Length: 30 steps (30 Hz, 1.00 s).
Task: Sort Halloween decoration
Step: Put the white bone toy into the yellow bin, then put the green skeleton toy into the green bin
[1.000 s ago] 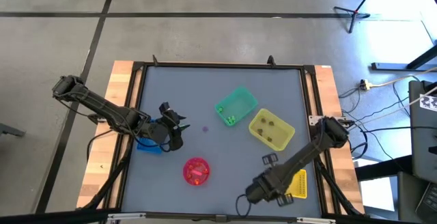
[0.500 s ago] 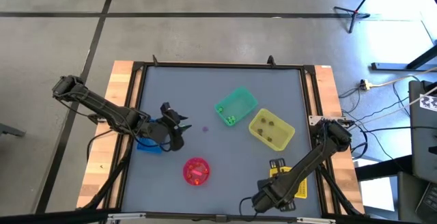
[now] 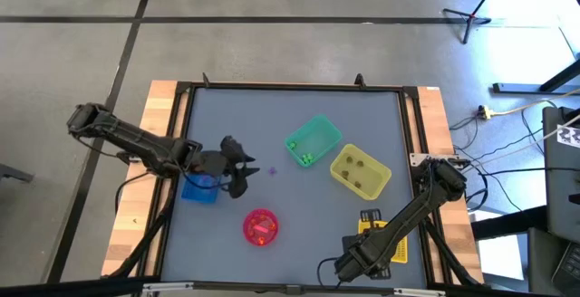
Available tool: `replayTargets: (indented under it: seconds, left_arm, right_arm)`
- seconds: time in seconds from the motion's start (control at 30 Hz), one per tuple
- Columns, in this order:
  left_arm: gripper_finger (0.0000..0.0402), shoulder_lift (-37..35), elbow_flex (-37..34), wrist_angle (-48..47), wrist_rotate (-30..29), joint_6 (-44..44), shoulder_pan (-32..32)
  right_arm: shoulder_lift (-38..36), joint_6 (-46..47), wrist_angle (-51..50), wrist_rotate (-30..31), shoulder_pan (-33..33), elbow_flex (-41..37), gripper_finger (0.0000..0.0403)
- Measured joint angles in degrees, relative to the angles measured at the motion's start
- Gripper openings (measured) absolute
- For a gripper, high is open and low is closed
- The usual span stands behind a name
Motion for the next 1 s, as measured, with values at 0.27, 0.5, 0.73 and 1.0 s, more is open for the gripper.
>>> replayTargets:
  seconds: [0.27,0.5,0.73,1.0]
  left_arm:
    - [0.0154,0.0,0.0,0.0,6.7,1.4,4.3]
    - [0.0154,0.0,0.0,-6.8,8.9,1.1,6.2]
    - [0.0154,3.5,0.0,-11.8,9.5,0.2,8.2]
    - [0.0154,13.1,0.0,-11.9,19.6,1.5,14.1]
  right_arm:
    - [0.0,0.3,-0.2,-0.1,0.0,0.0,0.0070]
    - [0.0,0.5,-0.3,3.7,0.0,0.0,0.0162]
    - [0.0,-0.1,-0.3,4.9,0.0,0.0,0.0211]
    - [0.0,-0.1,-0.2,4.9,0.0,0.0,0.0214]
